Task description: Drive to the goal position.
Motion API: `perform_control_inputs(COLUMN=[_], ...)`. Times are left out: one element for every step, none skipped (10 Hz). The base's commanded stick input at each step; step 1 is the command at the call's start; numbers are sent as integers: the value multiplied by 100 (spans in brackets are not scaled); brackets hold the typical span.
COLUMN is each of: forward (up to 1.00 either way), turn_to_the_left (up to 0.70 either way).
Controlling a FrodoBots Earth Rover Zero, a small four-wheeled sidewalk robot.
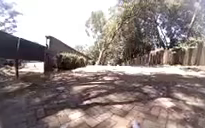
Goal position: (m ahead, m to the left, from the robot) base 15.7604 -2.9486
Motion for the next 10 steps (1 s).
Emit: perform_control_inputs(forward=[70,70,70,70,70,70,70,70,70,70], turn_to_the_left=[0,0,0,0,0,0,-35,-35,-32,-17])
